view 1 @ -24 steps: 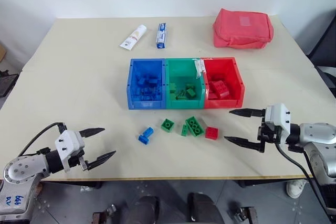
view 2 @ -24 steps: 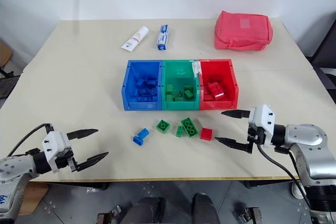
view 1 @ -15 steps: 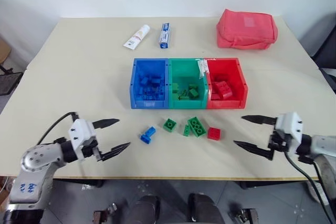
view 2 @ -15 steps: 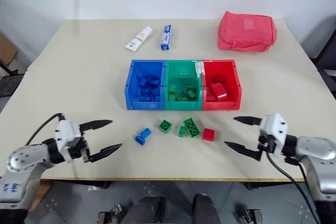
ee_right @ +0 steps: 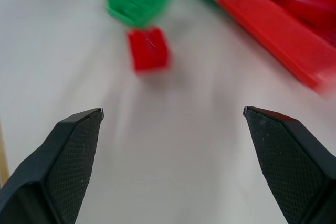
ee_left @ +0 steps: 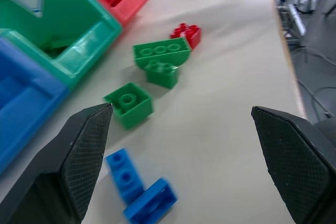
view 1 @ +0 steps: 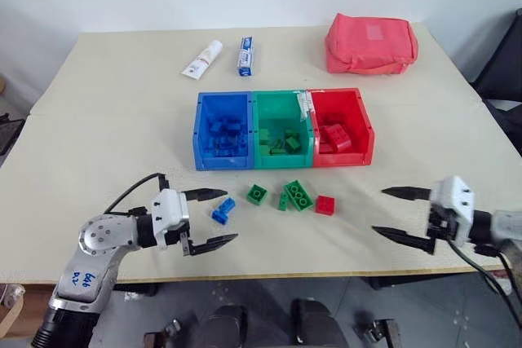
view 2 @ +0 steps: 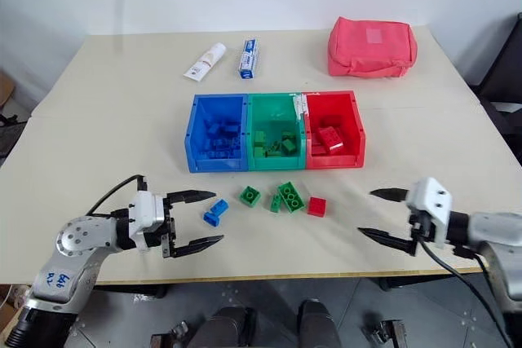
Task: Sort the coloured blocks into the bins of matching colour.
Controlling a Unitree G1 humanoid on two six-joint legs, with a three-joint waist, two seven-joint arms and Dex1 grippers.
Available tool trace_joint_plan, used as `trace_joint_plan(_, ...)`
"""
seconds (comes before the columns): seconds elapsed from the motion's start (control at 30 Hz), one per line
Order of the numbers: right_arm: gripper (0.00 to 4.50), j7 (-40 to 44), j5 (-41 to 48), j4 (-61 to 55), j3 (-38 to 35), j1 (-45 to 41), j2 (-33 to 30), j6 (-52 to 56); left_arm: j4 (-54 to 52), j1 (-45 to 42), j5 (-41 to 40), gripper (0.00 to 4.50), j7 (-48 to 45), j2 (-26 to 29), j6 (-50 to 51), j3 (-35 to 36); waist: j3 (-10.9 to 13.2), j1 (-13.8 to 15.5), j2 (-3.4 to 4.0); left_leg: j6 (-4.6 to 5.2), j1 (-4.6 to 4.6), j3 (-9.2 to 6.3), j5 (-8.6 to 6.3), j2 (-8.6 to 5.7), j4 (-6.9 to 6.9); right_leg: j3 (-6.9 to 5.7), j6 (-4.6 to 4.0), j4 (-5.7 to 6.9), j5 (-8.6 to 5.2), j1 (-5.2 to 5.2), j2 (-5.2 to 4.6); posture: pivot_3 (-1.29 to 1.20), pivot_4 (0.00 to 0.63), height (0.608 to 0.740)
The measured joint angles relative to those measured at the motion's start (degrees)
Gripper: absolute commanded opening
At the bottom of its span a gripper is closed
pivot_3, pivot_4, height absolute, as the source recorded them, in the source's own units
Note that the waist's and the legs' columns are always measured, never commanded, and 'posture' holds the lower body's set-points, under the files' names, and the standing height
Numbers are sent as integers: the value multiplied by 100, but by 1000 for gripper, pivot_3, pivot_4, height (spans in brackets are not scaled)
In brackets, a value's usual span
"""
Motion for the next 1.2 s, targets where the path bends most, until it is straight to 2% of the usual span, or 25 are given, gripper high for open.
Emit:
trace_joint_plan(0.13,4500,-22,-252,106,671,-721,230,156,-21,190,-31,4491,-6,131,-2,218,0,2,0,0,-2,-4,0,-2,-1,0,0,-4,0,0,-2,0,150,740)
trace_joint_plan(0.23,4500,-85,-736,740,1270,-1270,570,15,-56,367,-65,4491,-7,205,3,365,0,8,-1,1,-5,-6,0,-4,1,0,0,-2,0,-1,-4,0,150,740)
trace_joint_plan(0.33,3906,-108,-1024,1354,1555,-1616,827,-191,-150,364,-73,4500,5,211,18,387,0,27,0,2,-8,-9,1,-9,3,0,0,-3,0,-3,-8,0,150,740)
trace_joint_plan(0.57,1495,32,-1058,1379,1623,-1651,869,-316,-208,347,-98,4500,103,121,48,385,0,1,-1,1,-8,-11,0,-6,1,-4,0,-2,0,-3,-5,0,150,740)
trace_joint_plan(0.6,1440,15,-1029,1355,1589,-1609,869,-291,-232,312,-184,4500,181,8,110,392,0,2,-1,1,-8,-11,0,-6,2,-4,0,-2,0,-3,-5,0,150,740)
trace_joint_plan(0.67,1442,-81,-907,1272,1458,-1523,872,-145,-360,154,-505,4500,477,-307,382,430,0,25,-1,2,-14,-14,0,-7,13,-4,0,2,0,-4,-6,0,150,740)
trace_joint_plan(0.8,1442,-446,-376,965,875,-1734,873,469,-405,-283,-703,4500,981,-510,744,585,0,20,-1,1,-14,-10,0,-8,20,-8,1,10,0,-5,-3,0,150,740)
trace_joint_plan(0.97,1442,-1352,-324,1681,300,-3073,1068,667,-329,-463,-659,4500,1173,-623,850,589,0,-37,-1,-3,-10,0,0,-2,13,-7,0,21,0,-17,3,0,150,740)
trace_joint_plan(1.1,2806,-1627,-580,2480,375,-3886,1258,513,-288,-481,-575,4500,1164,-623,852,507,0,-24,-1,-2,-12,-2,0,-4,9,-8,0,15,0,-18,0,0,150,740)
trace_joint_plan(1.2,3794,-1669,-731,2838,526,-4071,1402,417,-303,-434,-564,4500,1128,-605,879,502,0,-4,-1,0,-19,-9,0,-8,11,-8,0,13,0,-18,-5,0,150,740)
